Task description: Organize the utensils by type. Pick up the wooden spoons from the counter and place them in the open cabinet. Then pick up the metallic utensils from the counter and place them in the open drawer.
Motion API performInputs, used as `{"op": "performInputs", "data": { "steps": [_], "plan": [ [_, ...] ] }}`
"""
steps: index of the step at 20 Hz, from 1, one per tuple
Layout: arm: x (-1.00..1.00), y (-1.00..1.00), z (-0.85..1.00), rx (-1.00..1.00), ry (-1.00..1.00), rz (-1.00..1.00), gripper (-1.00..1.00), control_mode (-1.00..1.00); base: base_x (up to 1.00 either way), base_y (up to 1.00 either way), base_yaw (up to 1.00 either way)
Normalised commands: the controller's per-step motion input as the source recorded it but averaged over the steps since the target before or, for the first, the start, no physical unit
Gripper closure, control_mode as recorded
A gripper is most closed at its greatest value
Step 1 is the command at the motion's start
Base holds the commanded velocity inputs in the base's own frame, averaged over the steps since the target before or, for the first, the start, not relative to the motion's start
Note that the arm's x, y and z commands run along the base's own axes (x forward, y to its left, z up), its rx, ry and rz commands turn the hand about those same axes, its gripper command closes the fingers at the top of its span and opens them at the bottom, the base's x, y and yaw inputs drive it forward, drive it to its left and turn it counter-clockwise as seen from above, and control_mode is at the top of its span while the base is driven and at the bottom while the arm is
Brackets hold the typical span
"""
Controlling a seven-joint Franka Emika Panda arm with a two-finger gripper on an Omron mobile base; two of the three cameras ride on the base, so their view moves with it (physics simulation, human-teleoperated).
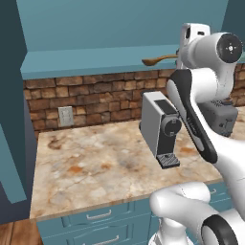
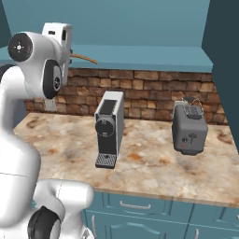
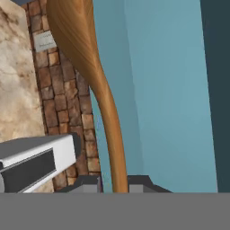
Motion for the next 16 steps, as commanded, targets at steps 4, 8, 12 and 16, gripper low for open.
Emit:
{"op": "performInputs", "data": {
  "steps": [4,8,12,16],
  "plan": [
    [0.57,0.06,0.30,-0.04,0.11,0.00,1.00,-1.00,0.00,0.00,0.00],
    [0.36,0.06,-0.06,0.00,-0.03,0.00,1.00,-1.00,0.00,0.00,0.00],
    [0.20,0.00,-0.36,0.03,-0.12,0.00,1.00,-1.00,0.00,0.00,0.00],
    [0.20,0.00,-0.32,0.00,-0.05,0.02,1.00,-1.00,0.00,0.00,0.00]
  ]
}}
